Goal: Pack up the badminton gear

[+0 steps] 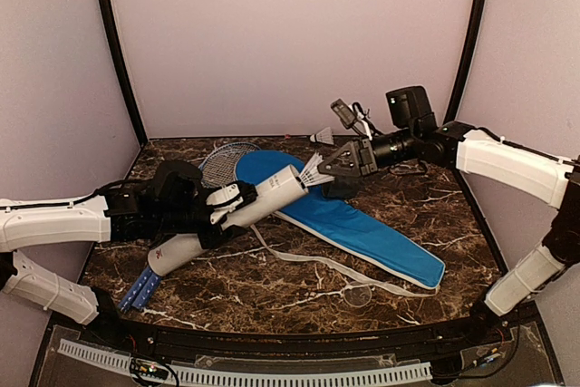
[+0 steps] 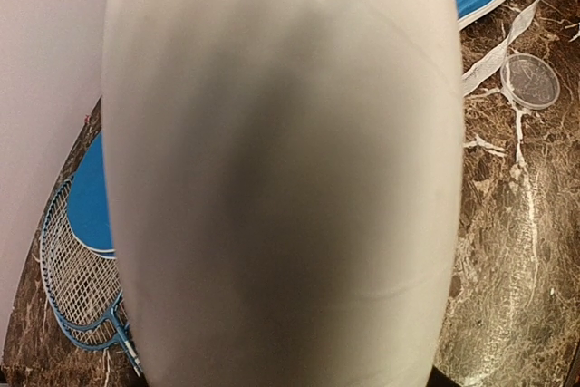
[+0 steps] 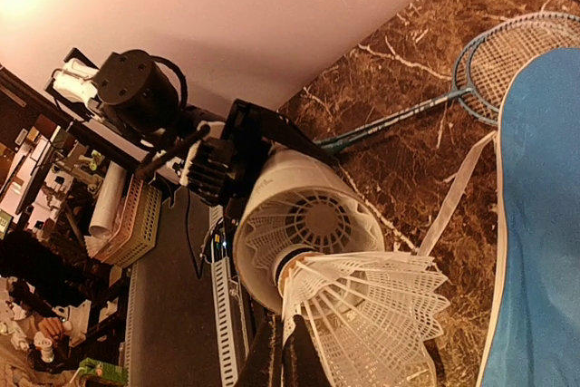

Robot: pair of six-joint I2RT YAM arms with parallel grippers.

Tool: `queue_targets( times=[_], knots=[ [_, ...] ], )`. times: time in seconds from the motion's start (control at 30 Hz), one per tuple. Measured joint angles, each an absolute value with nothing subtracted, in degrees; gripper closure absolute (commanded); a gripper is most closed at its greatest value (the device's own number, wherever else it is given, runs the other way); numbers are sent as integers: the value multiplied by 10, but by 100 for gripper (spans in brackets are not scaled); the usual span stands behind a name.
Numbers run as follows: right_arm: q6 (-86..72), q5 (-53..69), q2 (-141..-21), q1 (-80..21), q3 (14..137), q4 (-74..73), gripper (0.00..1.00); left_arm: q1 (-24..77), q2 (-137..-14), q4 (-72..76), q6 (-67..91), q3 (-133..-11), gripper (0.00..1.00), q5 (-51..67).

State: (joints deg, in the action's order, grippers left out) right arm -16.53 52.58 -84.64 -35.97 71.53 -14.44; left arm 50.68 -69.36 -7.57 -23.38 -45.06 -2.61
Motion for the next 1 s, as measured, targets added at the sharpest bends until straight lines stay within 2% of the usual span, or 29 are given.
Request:
queue_targets(
  times=[0.3, 1.0],
  knots=[
    [-136, 526, -916, -406, 742, -196, 100, 508, -699, -83, -237, -451, 42, -26],
    [-142, 543, -984, -431, 775, -159, 100, 509, -702, -89, -240, -451, 42, -26]
  ],
)
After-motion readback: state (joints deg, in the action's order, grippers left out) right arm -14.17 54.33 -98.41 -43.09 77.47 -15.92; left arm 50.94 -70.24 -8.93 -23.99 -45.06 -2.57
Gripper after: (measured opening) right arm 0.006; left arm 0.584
